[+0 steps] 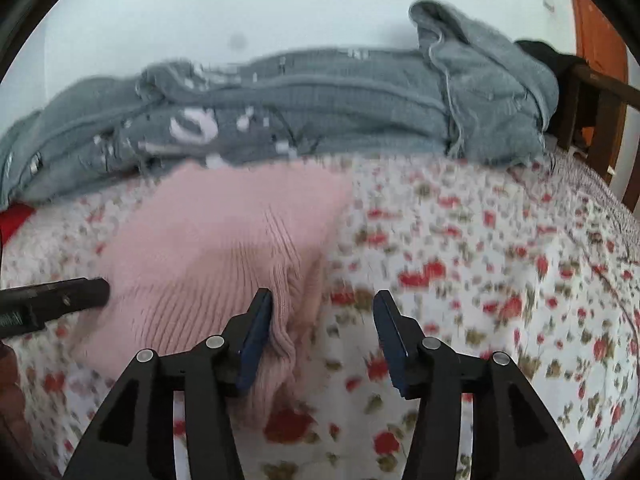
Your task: Fold small clothes
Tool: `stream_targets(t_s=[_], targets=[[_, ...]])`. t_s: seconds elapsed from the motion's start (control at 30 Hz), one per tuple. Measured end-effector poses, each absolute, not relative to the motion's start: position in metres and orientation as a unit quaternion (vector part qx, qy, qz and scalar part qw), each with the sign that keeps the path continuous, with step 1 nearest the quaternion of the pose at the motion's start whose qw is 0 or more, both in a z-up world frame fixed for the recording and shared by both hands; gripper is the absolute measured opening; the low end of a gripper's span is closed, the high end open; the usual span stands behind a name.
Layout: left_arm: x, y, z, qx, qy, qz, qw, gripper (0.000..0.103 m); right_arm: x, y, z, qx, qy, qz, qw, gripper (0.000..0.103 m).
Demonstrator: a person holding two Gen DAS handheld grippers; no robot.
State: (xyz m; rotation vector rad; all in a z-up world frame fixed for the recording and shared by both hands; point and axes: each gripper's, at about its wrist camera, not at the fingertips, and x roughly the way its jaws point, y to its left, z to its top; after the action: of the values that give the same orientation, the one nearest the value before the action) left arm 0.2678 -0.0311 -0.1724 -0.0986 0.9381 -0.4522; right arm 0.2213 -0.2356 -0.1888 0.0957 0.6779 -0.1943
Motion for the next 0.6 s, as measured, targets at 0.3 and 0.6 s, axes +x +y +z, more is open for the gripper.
stream_targets(t_s=[0.3,0.6], targets=[[0.289,-0.012,-0.137,-0.072,0.448,-0.242,0.858,0.054,0.221,-0.242,-0.142,0.047,0.306,-0.039,0.950,0.058],[0.358,-0.008,-0.140,-0.115,0.486,-0.243,0.832,0.052,0.306,-0.263,-0.142,0.100,0.364,-0.009,0.926,0.071]])
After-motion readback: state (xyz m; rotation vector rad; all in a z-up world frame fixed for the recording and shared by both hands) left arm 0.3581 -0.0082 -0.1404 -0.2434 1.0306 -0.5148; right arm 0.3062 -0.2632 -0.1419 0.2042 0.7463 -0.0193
